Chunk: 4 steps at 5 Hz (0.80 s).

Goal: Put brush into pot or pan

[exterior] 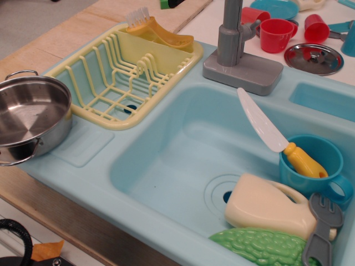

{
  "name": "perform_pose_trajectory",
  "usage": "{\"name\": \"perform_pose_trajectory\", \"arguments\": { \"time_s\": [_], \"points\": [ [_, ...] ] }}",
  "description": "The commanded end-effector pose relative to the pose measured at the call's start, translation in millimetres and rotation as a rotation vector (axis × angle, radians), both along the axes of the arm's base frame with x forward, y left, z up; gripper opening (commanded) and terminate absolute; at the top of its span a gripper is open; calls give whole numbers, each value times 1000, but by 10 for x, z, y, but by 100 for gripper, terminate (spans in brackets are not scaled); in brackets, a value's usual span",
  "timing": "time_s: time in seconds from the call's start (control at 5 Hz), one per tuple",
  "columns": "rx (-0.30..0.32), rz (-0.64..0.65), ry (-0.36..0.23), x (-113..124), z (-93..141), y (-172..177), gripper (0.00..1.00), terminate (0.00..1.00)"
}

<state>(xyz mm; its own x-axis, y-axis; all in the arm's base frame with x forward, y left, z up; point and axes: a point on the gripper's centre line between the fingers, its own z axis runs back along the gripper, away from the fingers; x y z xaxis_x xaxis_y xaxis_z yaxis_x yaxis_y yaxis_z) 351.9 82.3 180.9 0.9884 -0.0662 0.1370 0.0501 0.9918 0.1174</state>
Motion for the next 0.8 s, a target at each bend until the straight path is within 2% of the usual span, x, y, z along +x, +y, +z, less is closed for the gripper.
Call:
{"name": "perform_pose_trajectory", "arguments": {
  "time_s": [0.0, 0.4, 0.6],
  "points": [
    [0, 0, 0, 0, 0, 0, 100, 0],
    [173, -464, -139, -23, 133, -88, 100, 0],
    [212, -623, -168, -38, 173, -145, 100, 0]
  ]
}}
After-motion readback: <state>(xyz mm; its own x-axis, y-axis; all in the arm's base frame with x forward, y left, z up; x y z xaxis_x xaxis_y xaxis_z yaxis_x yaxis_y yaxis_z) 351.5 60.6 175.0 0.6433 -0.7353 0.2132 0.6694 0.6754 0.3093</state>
